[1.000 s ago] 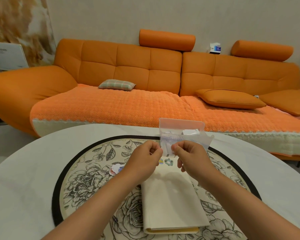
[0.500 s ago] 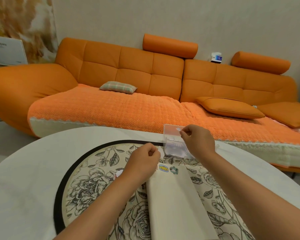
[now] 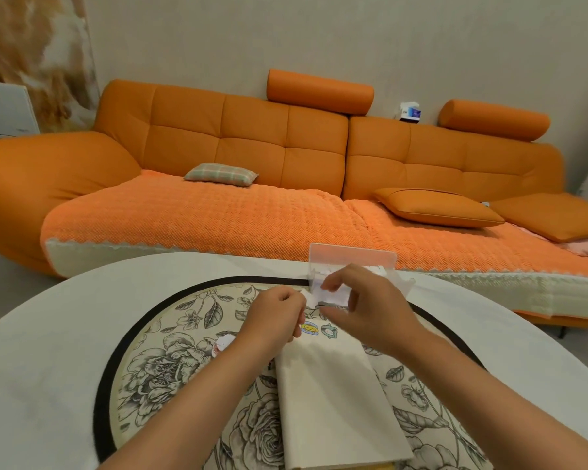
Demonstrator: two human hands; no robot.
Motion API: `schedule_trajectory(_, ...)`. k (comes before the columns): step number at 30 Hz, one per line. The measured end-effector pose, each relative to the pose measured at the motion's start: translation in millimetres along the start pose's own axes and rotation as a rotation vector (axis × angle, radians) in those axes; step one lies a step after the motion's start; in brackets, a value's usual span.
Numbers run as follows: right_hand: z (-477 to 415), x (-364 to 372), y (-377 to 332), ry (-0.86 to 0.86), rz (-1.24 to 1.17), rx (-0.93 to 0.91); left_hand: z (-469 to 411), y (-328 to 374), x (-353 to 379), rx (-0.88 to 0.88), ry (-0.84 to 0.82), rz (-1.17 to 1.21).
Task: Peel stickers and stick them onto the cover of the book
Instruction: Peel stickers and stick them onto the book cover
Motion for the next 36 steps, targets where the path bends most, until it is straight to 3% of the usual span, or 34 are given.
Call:
schedule_trajectory(11,29,5,1,0.226,0.183,-0.281,10,-3,29,-0.259,-0.138,0.240)
schedule_trajectory(14,29,5,6,0.219,0.104,-0.199,13,-4,31,-0.336,-0.245,0.404)
schedule_trajectory(16,27,3,11,0.199,-0.100,0.007,12,-3,28,-0.336,-0.239,0.504)
schedule_trajectory(20,26,9,25,0.047,-0.781,0.541,4,0,19,-0.099,-0.063,0.174)
schedule_trajectory(24,31,16,33,-0.037,-0.975,0.707,7,0,27,0.093,-0.058,-0.075)
schedule_trajectory(29,32,21,37,-0.097,-0.986,0.726,7,-2,31,0.146,0.006,-0.163)
schedule_trajectory(34,28,13,35,0.029,-0.642,0.579,6,-6,32,0.173,0.041,-0.257)
schedule_trajectory(36,27,10,36,0.043,-0.649,0.551,6,-7,33,0.177,0.035,-0.272)
Point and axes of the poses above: each hand's wrist, its own z-axis away from the middle knuckle, its own x-axis out of the palm, y = z × x, the point moved 4 cm from there along -z, towards the middle knuckle, and after that the axes turned 6 degrees about -z, right-handed, at the moved point
